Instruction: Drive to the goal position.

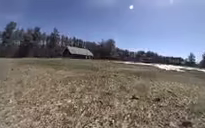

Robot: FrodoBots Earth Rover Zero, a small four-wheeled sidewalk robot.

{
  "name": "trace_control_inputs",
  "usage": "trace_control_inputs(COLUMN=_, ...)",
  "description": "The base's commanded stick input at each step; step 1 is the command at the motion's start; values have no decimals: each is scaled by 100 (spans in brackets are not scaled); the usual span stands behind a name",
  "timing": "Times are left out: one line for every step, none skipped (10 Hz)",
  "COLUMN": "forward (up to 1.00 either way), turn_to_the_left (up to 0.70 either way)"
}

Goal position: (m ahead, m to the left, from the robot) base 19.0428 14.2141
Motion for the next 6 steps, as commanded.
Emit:
trace_control_inputs(forward=70, turn_to_the_left=0)
trace_control_inputs(forward=70, turn_to_the_left=0)
trace_control_inputs(forward=70, turn_to_the_left=0)
trace_control_inputs(forward=70, turn_to_the_left=0)
trace_control_inputs(forward=70, turn_to_the_left=0)
trace_control_inputs(forward=70, turn_to_the_left=0)
